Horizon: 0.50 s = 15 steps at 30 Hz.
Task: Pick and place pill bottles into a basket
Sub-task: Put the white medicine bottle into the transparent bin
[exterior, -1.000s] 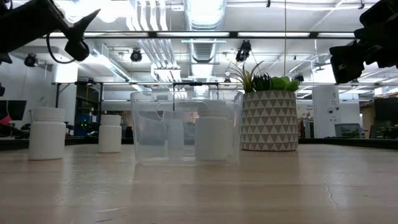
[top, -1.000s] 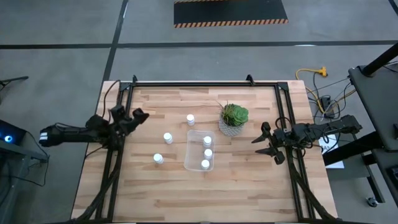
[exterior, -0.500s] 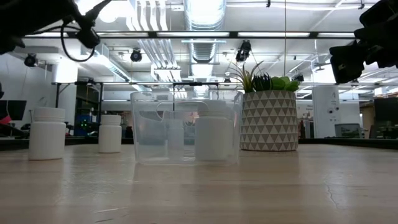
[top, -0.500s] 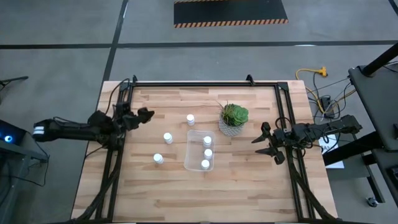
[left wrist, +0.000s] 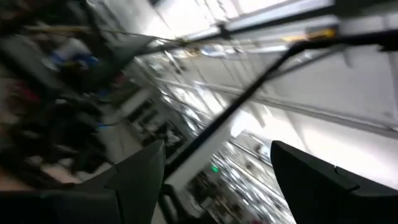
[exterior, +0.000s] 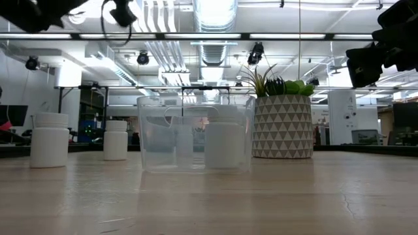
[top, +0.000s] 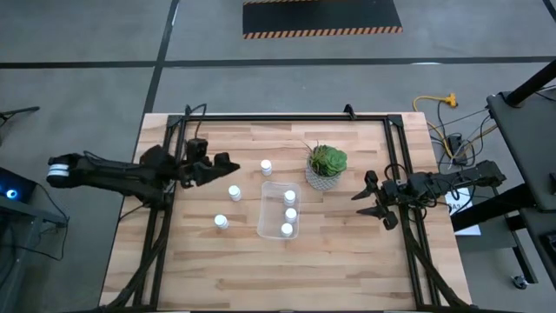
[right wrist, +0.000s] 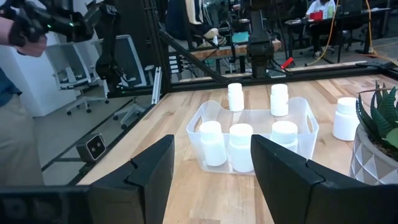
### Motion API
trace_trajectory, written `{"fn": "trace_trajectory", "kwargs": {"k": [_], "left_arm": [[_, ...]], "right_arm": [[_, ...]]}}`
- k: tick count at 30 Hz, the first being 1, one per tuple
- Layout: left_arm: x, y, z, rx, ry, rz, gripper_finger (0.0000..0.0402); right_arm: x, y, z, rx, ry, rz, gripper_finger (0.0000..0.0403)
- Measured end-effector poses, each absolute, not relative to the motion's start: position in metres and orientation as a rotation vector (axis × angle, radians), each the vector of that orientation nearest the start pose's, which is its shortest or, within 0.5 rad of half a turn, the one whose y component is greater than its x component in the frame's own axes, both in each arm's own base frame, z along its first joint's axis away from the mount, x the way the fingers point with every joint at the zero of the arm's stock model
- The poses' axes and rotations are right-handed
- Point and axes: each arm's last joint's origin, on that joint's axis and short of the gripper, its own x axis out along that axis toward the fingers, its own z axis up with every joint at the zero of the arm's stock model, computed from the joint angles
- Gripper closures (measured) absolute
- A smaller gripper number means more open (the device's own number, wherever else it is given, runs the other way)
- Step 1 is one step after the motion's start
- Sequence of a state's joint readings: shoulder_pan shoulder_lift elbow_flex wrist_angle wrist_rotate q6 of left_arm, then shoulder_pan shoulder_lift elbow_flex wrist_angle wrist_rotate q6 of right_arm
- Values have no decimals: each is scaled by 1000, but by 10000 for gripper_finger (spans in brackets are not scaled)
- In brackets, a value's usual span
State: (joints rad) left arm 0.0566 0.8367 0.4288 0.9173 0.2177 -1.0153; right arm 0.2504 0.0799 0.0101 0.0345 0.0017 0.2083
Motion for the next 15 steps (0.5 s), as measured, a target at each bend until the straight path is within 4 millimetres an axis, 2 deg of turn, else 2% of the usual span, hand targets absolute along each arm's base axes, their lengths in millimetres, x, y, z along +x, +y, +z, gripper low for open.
{"fn": "trace_trajectory", "kwargs": {"k": [6, 15], "left_arm": [[192, 0, 332, -856, -319, -559, 127], [197, -7, 380, -742, -324, -778, 127]], "right_arm": [[99, 25, 164, 202, 61, 244, 202], [99, 25, 164, 203, 61, 244, 202]]}}
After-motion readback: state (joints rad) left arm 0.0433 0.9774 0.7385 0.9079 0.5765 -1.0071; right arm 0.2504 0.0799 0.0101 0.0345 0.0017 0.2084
